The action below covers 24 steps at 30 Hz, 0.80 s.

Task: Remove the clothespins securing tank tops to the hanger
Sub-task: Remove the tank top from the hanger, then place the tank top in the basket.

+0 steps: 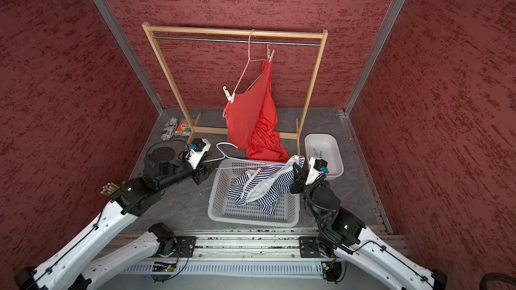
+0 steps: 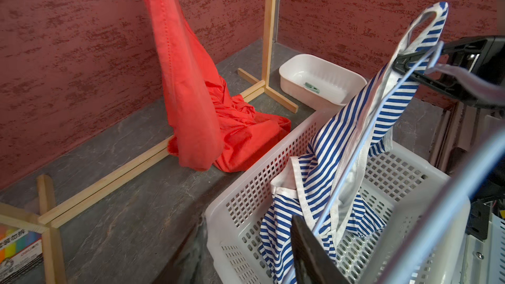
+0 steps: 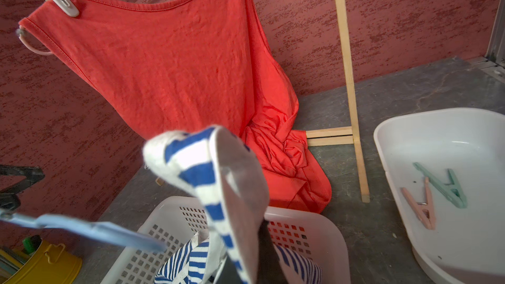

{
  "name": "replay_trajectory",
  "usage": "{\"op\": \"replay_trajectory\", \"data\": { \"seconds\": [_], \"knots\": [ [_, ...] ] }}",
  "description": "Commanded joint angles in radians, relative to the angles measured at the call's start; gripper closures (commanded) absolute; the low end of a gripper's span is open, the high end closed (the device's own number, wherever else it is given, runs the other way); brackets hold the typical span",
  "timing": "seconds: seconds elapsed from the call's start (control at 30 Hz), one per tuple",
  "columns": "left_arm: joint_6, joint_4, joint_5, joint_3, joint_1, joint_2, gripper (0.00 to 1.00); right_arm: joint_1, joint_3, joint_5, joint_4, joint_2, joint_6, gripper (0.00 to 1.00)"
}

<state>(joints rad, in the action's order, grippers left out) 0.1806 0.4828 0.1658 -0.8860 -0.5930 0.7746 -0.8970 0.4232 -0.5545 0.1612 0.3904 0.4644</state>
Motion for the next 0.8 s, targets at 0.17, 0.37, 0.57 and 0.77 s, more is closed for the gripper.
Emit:
{"op": "replay_trajectory", "data": {
  "seconds": [0.17,0.37,0.57,0.77],
  "knots": [
    [-0.059,-0.086,0.009,-0.029,0.032,0.028,1.0,-0.004,0.044,0.268,-0.171,0.251,-0.099,1.0],
    [-0.074,-0.123,-0.06,-0.033,0.052,0.027,1.0,-0.01,-0.096,0.472,-0.405,0.292,-0.019,1.0],
    [-0.149,-0.074,-0.16,-0.014,0.082,-0.036,1.0,-0.029,-0.18,0.443,-0.328,0.254,0.032,1.0],
    [-0.233,-0.055,-0.239,0.019,0.083,-0.104,1.0,-0.029,-0.154,0.455,-0.37,0.409,-0.004,0.47]
  ]
}}
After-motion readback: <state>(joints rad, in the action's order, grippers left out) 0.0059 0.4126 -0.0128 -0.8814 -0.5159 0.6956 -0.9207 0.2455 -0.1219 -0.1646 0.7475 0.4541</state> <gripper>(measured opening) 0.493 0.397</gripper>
